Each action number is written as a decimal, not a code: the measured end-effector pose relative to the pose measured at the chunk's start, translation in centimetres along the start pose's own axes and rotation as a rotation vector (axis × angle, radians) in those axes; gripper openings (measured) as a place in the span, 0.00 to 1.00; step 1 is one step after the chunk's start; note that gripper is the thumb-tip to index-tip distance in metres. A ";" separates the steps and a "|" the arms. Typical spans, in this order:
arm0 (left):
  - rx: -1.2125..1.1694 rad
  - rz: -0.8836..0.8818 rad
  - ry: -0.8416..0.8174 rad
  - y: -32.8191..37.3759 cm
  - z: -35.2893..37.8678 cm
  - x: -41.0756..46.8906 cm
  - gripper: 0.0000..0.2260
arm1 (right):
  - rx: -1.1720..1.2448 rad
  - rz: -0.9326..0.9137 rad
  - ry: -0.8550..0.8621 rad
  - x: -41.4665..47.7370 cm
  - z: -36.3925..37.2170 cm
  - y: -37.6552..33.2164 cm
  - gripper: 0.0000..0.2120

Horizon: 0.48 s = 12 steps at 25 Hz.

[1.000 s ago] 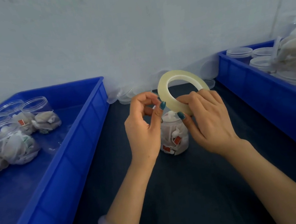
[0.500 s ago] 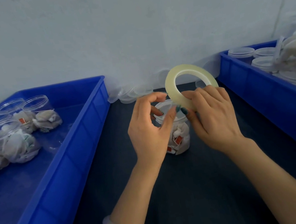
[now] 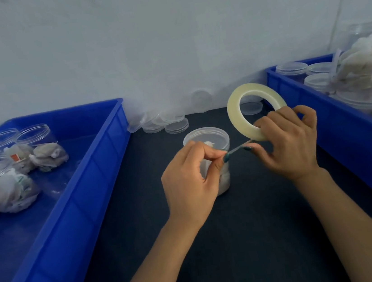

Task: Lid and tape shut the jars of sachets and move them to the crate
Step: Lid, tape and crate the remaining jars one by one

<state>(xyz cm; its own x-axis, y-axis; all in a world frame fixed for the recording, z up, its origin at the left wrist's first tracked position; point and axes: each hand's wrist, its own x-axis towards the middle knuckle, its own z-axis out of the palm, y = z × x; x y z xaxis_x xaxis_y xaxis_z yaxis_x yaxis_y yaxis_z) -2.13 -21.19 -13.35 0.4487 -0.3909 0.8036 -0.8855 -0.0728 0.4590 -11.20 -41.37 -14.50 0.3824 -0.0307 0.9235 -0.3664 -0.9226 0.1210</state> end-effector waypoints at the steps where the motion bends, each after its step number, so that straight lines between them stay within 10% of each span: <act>1: -0.026 -0.049 -0.024 -0.2 -0.3 -0.3 0.05 | 0.005 0.019 -0.018 -0.3 0.1 0.4 0.26; 12: -0.085 -0.275 -0.087 -2.6 -2.6 -1.9 0.04 | 0.056 0.103 -0.073 -1.0 1.2 -0.3 0.29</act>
<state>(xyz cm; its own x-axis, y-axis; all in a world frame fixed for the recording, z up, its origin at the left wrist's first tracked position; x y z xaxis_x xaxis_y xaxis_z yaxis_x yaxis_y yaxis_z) -0.35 -17.89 -15.14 0.6553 -0.4442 0.6110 -0.7169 -0.1109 0.6883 -10.46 -41.52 -15.88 0.4062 -0.1526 0.9010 -0.3598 -0.9330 0.0042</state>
